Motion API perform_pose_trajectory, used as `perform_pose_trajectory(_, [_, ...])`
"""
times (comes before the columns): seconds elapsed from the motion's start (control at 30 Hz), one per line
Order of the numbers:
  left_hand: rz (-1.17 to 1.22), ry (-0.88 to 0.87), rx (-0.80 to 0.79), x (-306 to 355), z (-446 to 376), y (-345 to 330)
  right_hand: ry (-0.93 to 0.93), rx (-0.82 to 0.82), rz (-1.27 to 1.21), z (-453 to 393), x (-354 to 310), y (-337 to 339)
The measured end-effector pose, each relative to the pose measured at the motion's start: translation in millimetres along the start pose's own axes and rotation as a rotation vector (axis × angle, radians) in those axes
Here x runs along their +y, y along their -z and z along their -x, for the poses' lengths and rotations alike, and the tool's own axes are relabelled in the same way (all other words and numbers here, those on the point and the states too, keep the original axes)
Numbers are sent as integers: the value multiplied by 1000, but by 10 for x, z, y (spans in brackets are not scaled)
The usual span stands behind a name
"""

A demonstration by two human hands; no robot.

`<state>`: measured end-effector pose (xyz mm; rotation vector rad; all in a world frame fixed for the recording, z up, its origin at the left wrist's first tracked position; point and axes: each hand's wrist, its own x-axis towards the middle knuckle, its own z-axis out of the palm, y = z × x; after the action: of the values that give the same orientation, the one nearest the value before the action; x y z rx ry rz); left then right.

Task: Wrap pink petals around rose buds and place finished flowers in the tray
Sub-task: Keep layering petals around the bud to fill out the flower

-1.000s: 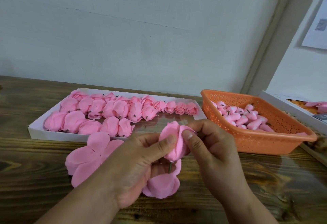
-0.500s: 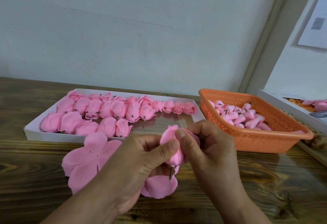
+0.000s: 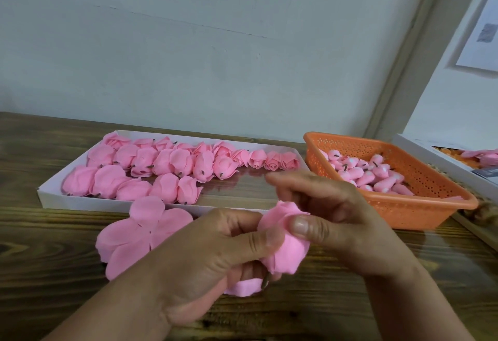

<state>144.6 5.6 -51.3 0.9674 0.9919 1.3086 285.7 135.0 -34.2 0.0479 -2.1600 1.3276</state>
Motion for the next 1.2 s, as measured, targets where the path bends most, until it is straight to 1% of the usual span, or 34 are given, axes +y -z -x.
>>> perform_pose_trajectory(0.1, [45,21,-40,20,21,4,-33,-75,-99,-15,-50,-21])
perform_pose_trajectory(0.17, [68,28,-39,29,23,-8,-71,-70,-148,-15,-67,-42])
perform_pose_trajectory(0.23, [127,32,-12,35,14,-17,-101,-15,-165,0,-58,-65])
perform_pose_trajectory(0.33, [178,5,93,31,-7,-23,-106,128,-111,18,-34,-96])
perform_pose_trajectory(0.4, [119,-72,204,-1,-39,-14,-97,216,-46,14,-32,-122])
perform_pose_trajectory(0.5, [-90,-243,368,-67,-78,-41,-108,292,73,-4,-31,-175])
perform_pose_trajectory(0.57, [-177,-310,415,-94,-85,-63,-128,311,139,-23,-31,-208])
perform_pose_trajectory(0.63, [-192,-317,410,-111,-92,-66,-145,321,174,-39,-33,-227])
perform_pose_trajectory(0.8, [53,-158,329,-78,-83,-56,-163,269,237,-73,-51,-223])
perform_pose_trajectory(0.93, [224,-53,263,-43,-77,-60,-171,265,152,-62,-31,-224])
perform_pose_trajectory(1.0, [323,-27,264,-23,-77,-63,-143,315,58,-58,-27,-240])
perform_pose_trajectory(1.1, [441,-17,272,11,-69,-57,-99,437,-79,-46,-13,-229])
perform_pose_trajectory(1.2, [522,13,242,43,-48,-50,2,506,-52,-5,-9,-209])
